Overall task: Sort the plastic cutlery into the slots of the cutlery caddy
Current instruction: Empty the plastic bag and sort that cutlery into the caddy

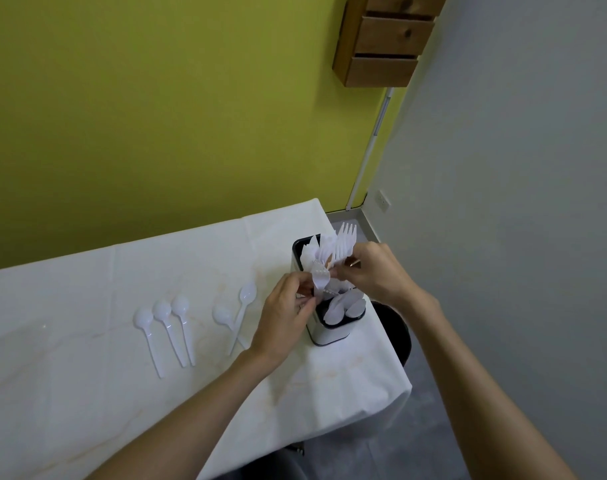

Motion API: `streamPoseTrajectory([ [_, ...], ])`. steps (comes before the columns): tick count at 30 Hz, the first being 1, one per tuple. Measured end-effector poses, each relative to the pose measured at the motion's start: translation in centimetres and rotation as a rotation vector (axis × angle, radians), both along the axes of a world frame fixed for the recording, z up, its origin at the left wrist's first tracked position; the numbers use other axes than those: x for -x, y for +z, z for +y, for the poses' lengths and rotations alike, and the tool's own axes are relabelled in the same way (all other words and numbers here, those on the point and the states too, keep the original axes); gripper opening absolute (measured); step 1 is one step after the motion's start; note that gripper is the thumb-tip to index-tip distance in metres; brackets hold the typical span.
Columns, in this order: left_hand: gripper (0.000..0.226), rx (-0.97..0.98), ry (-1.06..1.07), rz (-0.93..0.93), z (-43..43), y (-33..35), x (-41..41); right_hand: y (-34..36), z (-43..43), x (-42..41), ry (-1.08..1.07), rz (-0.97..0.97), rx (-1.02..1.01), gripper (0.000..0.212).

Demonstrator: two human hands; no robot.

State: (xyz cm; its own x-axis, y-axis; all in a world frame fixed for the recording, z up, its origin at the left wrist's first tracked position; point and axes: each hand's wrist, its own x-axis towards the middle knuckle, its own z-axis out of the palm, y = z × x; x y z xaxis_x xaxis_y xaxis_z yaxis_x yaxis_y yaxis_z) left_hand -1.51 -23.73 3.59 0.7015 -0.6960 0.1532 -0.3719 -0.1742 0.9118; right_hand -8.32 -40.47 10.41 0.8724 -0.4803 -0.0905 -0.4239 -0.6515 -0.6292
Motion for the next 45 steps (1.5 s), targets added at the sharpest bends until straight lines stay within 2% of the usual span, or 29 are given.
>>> streamPoseTrajectory([
  [5,0.025,0.013,0.023,0.070,0.0,0.5,-0.2,-0.2,0.5,0.2,0.053,0.018,0.020,0.016],
  [13,0.010,-0.005,0.021,0.080,-0.3,0.3,-0.3,-0.2,0.5,1.3,0.006,-0.105,-0.043,0.018],
  [17,0.009,-0.022,0.035,0.073,-0.4,0.2,-0.4,-0.6,0.6,1.6,-0.029,-0.185,-0.083,0.022],
  [20,0.016,-0.009,0.033,0.123,-0.4,0.4,-0.3,-0.4,0.5,1.9,-0.020,-0.252,-0.141,0.015],
  [24,0.018,0.006,0.024,0.157,-0.5,0.7,-0.4,-0.7,0.8,2.1,0.029,-0.191,-0.005,0.021],
  [28,0.012,-0.001,0.014,0.130,-0.5,0.9,-0.5,0.5,1.6,2.3,0.025,-0.278,-0.086,0.053],
  [33,0.008,-0.012,0.031,0.119,-0.5,0.8,-0.4,-0.4,2.3,2.0,0.108,-0.298,0.054,0.039],
  [36,0.008,-0.007,0.032,0.146,-0.3,0.6,-0.4,-2.1,2.1,1.8,0.086,-0.273,0.194,0.053],
  [39,0.009,-0.001,0.042,0.156,-0.3,0.7,-0.4,-2.1,2.3,1.5,0.032,-0.330,0.203,0.053],
  [43,0.012,-0.030,0.049,0.129,-0.3,0.6,-0.5,-2.1,2.9,1.7,0.190,-0.298,0.293,0.050],
  [45,0.015,-0.030,0.053,0.153,-0.2,0.4,-0.6,-2.5,2.8,2.1,0.189,-0.279,0.308,0.054],
])
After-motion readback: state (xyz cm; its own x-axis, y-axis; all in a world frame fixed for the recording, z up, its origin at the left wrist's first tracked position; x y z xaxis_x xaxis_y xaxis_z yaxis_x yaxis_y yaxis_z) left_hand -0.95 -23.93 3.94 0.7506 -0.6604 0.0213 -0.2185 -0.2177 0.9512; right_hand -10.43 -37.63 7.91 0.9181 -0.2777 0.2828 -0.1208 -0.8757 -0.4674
